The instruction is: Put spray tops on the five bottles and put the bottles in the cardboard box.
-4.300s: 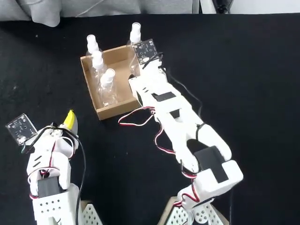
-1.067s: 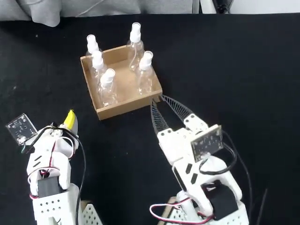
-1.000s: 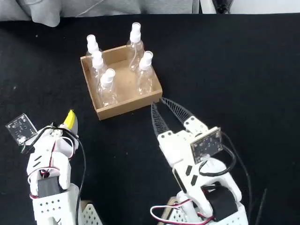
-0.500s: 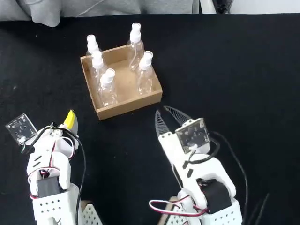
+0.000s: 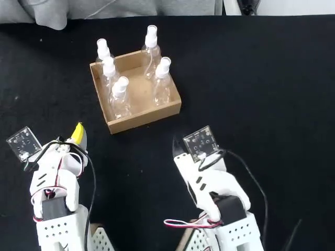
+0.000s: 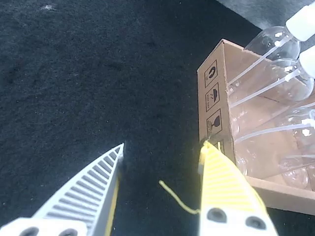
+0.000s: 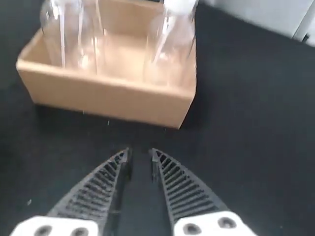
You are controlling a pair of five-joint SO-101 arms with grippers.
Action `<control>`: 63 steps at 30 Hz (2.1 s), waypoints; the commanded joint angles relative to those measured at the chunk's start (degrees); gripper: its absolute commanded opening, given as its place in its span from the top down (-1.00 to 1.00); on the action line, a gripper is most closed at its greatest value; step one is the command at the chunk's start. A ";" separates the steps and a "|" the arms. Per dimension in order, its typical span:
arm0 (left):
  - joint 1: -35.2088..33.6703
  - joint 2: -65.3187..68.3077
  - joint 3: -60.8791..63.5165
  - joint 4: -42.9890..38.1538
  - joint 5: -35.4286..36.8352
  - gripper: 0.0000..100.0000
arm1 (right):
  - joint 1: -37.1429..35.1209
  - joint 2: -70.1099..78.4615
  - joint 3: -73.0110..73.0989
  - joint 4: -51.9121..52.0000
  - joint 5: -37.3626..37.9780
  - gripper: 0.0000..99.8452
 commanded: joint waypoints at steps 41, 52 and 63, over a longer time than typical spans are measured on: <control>5.32 -0.62 1.45 18.02 -8.18 0.55 | 1.32 -5.58 1.71 25.58 0.35 0.96; 5.76 -0.62 1.45 21.54 -8.35 0.91 | 1.32 -5.58 1.71 25.58 0.35 0.96; 5.32 -0.70 1.45 26.02 -8.35 0.90 | 1.32 -5.58 1.71 25.58 0.35 0.96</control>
